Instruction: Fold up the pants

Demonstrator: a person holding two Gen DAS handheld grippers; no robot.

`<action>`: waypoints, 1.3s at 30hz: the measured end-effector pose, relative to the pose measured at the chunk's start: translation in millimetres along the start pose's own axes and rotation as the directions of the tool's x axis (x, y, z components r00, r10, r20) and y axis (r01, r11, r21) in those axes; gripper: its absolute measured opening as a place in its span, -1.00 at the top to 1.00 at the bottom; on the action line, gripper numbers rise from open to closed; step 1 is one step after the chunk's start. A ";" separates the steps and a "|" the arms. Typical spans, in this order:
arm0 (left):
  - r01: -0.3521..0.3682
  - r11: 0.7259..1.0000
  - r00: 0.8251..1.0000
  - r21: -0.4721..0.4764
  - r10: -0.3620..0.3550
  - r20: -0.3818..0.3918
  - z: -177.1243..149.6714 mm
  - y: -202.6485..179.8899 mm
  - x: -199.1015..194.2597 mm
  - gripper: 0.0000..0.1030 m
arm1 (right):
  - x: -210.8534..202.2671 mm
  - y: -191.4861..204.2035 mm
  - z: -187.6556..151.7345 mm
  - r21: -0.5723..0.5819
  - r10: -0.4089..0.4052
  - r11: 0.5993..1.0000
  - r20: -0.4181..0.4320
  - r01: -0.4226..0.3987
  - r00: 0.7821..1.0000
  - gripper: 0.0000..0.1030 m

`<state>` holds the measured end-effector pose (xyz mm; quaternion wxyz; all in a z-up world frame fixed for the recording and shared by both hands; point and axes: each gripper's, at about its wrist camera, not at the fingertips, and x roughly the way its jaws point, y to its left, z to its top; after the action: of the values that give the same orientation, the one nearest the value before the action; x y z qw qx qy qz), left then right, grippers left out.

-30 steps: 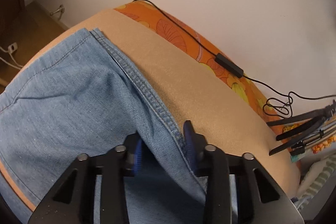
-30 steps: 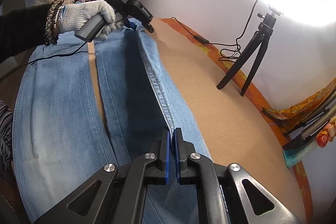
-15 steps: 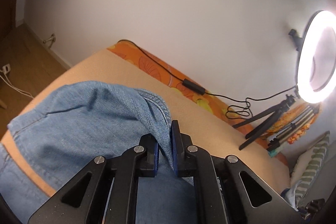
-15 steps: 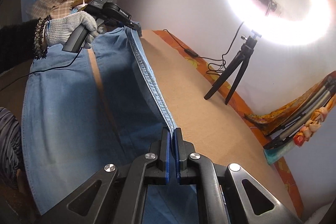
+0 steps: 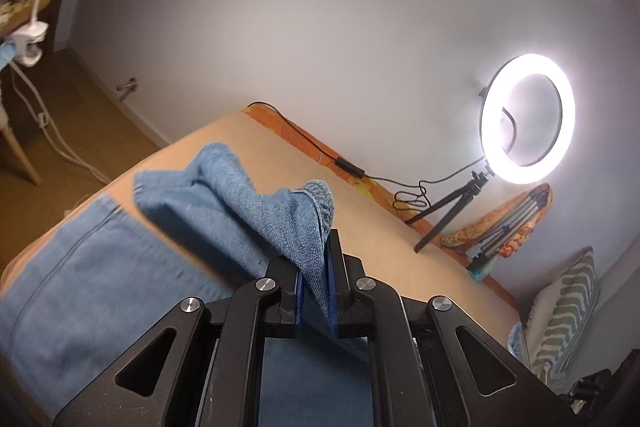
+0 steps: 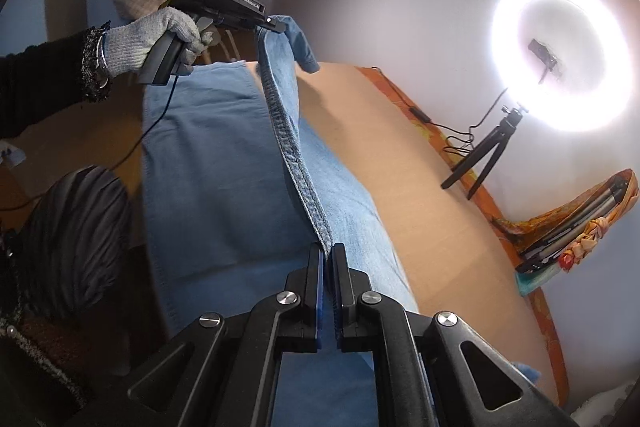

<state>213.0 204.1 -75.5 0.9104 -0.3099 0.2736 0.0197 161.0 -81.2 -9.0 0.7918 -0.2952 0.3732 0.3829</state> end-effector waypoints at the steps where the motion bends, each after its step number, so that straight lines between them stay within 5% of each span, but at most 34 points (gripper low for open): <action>1: -0.001 1.000 1.000 -0.006 0.001 0.004 -7.5 5.1 -9.2 0.85 | -4.3 9.0 -3.7 -0.001 0.011 1.000 -0.005 -0.011 1.000 0.98; 11: -0.069 0.994 0.995 -0.089 0.062 -0.078 -90.6 58.5 -49.7 0.85 | -2.6 79.8 -40.1 0.006 0.118 0.993 -0.079 -0.118 0.990 0.98; 21: -0.179 0.980 0.970 0.090 0.191 -0.153 -122.6 67.7 -56.2 0.78 | 33.0 85.7 -60.8 0.089 0.185 0.981 -0.134 -0.174 0.974 0.98; 26: -0.220 0.954 0.966 0.205 0.243 -0.093 -114.7 50.7 -70.1 0.21 | 54.0 82.2 -64.2 0.135 0.215 0.972 -0.172 -0.193 0.961 0.94; 28: -0.212 0.935 0.965 0.283 0.246 -0.089 -107.2 34.9 -65.5 0.12 | 54.6 78.7 -62.6 0.167 0.235 0.964 -0.160 -0.208 0.959 0.82; 31: -0.209 0.889 0.961 0.407 0.264 -0.084 -100.7 11.4 -50.2 0.09 | 49.5 67.0 -57.6 0.248 0.274 0.939 -0.111 -0.240 0.955 0.37; 33: -0.178 0.856 0.952 0.486 0.275 -0.134 -100.4 -1.6 -29.6 -0.05 | 44.2 60.8 -54.3 0.282 0.270 0.929 -0.076 -0.239 0.960 0.32; 39: -0.199 0.756 0.905 0.623 0.385 -0.179 -115.0 -7.2 23.8 -0.05 | 27.8 45.7 -47.6 0.343 0.224 0.915 0.005 -0.212 0.975 0.29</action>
<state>178.8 128.9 -159.4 0.8945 0.0371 0.4445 0.0303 117.8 -82.0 -66.1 0.7767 -0.1165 0.4782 0.3930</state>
